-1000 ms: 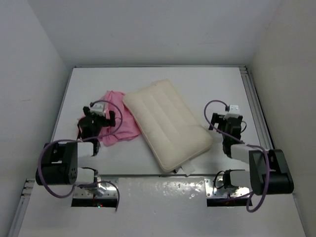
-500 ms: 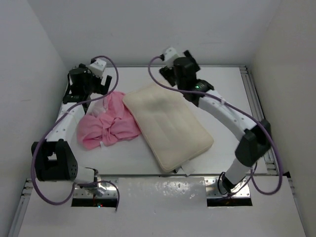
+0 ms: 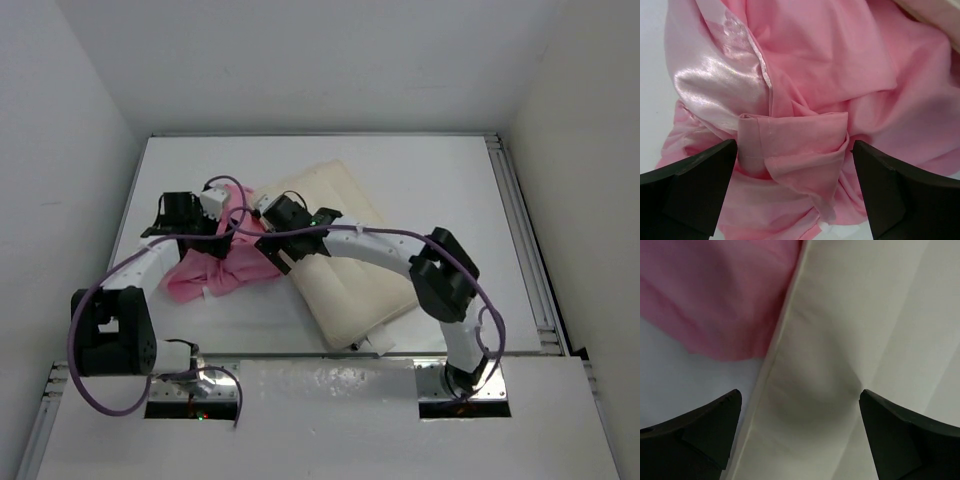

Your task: Put the pillow into the pillowcase

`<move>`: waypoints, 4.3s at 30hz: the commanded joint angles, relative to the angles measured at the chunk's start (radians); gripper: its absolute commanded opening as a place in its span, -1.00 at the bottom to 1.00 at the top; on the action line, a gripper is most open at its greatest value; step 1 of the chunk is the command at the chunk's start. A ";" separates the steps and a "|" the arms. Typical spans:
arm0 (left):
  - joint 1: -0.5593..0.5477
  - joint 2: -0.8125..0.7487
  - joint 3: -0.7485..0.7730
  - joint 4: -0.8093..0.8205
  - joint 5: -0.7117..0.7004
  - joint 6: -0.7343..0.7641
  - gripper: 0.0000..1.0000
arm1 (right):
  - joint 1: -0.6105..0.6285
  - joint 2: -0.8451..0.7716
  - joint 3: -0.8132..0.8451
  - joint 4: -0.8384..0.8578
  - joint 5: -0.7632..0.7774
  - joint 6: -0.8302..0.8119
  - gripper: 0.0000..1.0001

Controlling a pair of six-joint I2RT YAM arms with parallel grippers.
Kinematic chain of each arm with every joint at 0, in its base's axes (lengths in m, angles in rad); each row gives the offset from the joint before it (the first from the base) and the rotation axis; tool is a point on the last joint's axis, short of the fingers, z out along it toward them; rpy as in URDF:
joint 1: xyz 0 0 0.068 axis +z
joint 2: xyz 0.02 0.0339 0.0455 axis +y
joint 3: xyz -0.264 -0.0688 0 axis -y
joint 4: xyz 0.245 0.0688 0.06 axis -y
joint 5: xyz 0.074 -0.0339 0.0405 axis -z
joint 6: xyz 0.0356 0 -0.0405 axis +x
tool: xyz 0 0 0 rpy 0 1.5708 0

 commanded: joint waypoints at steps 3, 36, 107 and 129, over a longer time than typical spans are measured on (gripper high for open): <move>-0.004 0.026 -0.065 0.119 0.003 -0.028 0.75 | -0.014 0.156 0.055 -0.033 0.125 0.103 0.78; 0.008 0.021 0.809 -0.107 0.434 -0.180 -1.00 | -0.246 -0.290 -0.043 0.523 -0.511 0.046 0.97; -0.041 0.213 1.337 -0.400 0.253 0.095 -1.00 | -0.560 -0.004 0.245 0.614 -0.656 0.884 -1.00; 0.033 0.254 1.215 0.297 -0.222 0.063 -1.00 | -0.204 0.012 0.238 0.944 -1.094 0.608 -0.93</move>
